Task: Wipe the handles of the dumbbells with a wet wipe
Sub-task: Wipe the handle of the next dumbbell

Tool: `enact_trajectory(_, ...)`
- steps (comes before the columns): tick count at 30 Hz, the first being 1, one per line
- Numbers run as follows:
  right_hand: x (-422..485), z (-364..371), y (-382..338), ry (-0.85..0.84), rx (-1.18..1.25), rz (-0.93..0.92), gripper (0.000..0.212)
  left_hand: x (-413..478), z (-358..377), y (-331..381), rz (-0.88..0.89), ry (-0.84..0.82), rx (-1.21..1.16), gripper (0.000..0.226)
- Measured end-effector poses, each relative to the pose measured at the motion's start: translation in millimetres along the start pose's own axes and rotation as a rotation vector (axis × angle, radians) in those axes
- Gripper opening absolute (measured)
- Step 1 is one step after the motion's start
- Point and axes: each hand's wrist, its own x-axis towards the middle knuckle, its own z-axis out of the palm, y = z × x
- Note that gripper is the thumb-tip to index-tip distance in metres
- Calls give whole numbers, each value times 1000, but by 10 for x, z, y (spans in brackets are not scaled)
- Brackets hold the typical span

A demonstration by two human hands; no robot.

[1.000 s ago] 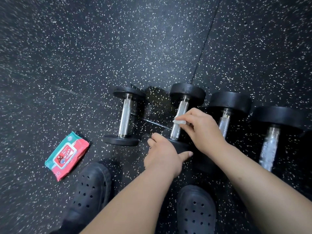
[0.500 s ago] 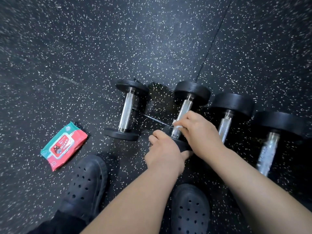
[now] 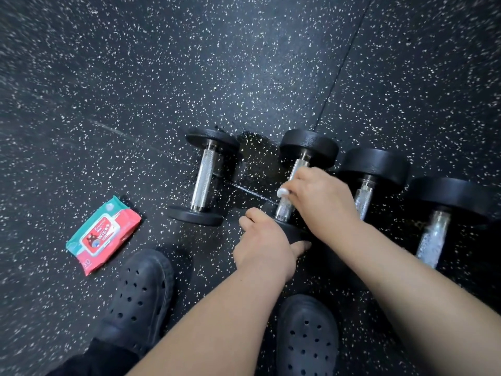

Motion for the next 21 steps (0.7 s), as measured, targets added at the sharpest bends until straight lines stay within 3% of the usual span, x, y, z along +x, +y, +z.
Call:
enact_trajectory(3,165,-169,-60,-158,-95,-40,33,10,0,-2,-1,3,-18,116)
enact_trajectory(6,202,-302,-200,-336,-142,-136,22,10,-11,-8,-3,-4,-32,114)
enact_trajectory(8,252,-311,-212,-368,-184,-134,36,4,-9,-12,3,-3,-35,113)
enact_trajectory(9,298,-318,-197,-356,-190,-109,36,1,-8,-13,5,-1,-39,113)
enact_trajectory(12,371,-318,-195,-231,-219,-40,11,0,-18,-7,2,-2,-53,113)
enact_trajectory(17,434,-224,-384,-313,-241,-58,29,4,-27,-11,7,-11,-57,113)
enact_trajectory(21,505,-320,-332,-270,-267,-12,8,14,-45,-11,-5,-21,-79,113)
